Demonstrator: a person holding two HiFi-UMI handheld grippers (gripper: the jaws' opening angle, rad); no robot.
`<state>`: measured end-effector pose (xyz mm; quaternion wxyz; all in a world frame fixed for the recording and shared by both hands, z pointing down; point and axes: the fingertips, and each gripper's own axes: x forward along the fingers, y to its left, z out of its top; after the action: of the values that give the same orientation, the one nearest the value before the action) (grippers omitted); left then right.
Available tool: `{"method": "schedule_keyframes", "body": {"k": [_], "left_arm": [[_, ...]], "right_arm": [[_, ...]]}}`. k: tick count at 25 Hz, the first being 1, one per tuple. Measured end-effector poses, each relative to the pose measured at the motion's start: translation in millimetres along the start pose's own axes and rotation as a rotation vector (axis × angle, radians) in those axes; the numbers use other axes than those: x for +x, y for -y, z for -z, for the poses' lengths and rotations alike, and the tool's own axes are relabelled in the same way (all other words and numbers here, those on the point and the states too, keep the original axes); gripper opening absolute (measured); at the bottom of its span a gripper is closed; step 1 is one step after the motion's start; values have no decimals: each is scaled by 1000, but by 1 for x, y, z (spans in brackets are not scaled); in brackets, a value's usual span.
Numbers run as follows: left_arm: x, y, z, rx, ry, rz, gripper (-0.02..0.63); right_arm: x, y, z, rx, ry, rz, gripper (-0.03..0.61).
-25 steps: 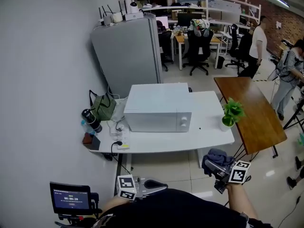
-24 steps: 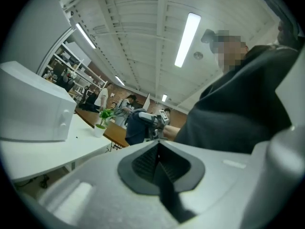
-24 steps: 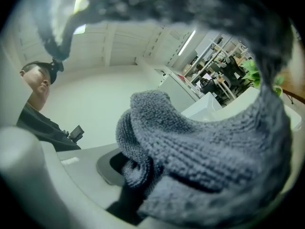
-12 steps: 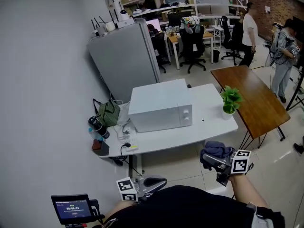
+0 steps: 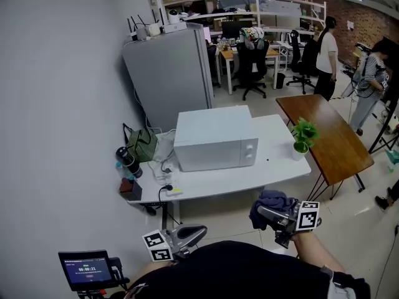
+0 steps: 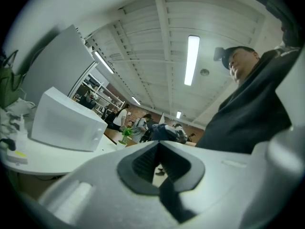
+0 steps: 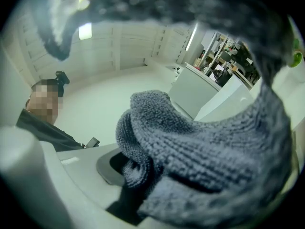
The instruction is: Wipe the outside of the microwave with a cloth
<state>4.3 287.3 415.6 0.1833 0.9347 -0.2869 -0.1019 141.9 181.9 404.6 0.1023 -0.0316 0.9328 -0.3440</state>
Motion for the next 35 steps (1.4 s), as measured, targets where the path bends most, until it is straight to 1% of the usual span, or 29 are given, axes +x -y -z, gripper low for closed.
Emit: {"method": "schedule_keyframes", "body": {"k": [5,9,14,18,30,35], "left_arm": [[-10,2,-38,1,37,0,3],[-11,-3,-46,19,54,-7,3],[-12,-13,-39,22,66,-17,3],[-12,-26,-36,26,80,-24,3],[-10,-27,-36,9,85,-22,3],[-9,-32,-28,-10,48,-48,3]], "right_arm": [[12,-22,-24,-22,-10,16,144],[16,-23,-33,-67,-17,20,144],[24,-9,-30,-95,-25,32,143],[32,8,-20,-113,-64,57,138],[30,6,-16,-125,-86,75,135],[28,6,-15,-119,-83,81,135]]}}
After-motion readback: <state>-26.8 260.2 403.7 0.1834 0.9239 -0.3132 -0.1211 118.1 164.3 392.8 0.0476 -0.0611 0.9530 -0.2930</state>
